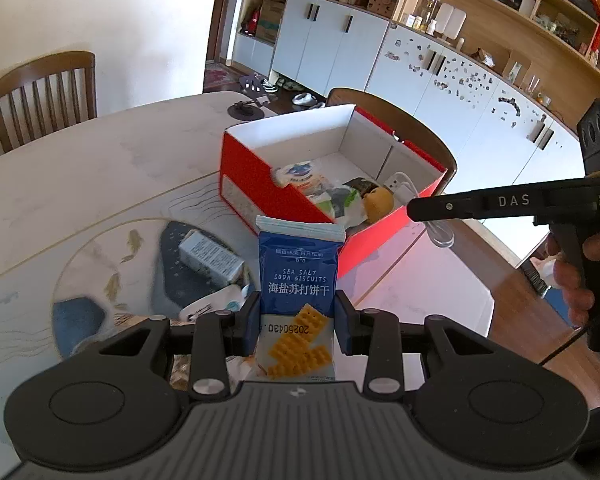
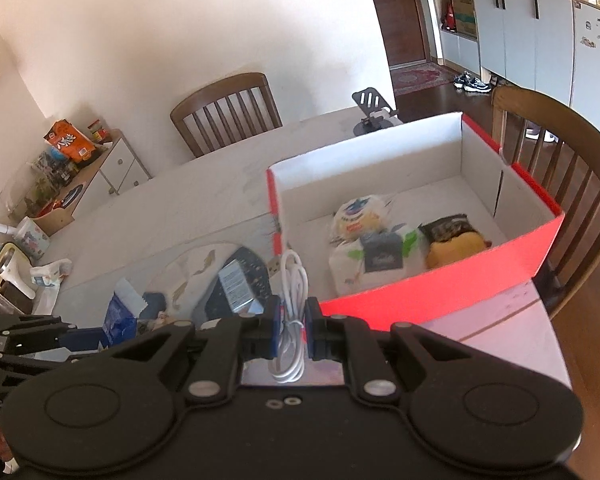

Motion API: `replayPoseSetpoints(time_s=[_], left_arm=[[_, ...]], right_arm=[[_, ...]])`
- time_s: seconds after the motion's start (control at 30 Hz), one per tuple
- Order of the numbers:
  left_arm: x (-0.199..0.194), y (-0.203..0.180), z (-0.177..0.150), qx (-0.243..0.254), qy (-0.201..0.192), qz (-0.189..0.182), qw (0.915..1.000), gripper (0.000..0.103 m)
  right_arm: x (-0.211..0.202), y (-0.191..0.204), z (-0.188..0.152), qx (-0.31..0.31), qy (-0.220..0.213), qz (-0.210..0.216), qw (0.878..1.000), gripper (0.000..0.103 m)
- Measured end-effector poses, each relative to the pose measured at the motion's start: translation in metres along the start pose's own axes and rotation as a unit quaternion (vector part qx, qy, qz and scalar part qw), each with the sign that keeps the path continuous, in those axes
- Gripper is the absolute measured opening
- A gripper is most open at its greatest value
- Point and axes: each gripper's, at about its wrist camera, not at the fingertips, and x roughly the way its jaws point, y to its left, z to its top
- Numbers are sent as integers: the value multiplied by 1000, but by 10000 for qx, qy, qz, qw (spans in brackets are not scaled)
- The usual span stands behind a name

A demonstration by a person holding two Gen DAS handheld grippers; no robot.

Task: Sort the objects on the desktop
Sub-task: 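Carry the blue biscuit box and white USB cable into the red shoebox with both tools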

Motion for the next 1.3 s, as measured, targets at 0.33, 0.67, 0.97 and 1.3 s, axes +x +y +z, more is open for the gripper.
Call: replayPoseSetpoints(time_s=[0.33, 0.67, 0.97, 1.3], left_arm=[[26, -18, 22, -33, -3, 43, 10000, 35], [50, -34, 42, -24, 55, 61, 10000, 35], [81, -52, 68, 164, 131, 15, 9998, 35], [112, -67, 98, 595, 229, -93, 9979, 35]], right_arm=[[4, -34, 25, -112, 0, -15, 9999, 11], [12, -63, 46, -136, 22, -48, 9999, 11], [25, -85, 63, -207, 66, -139, 9997, 11], [44, -106, 81, -202, 143, -223, 9994, 11]])
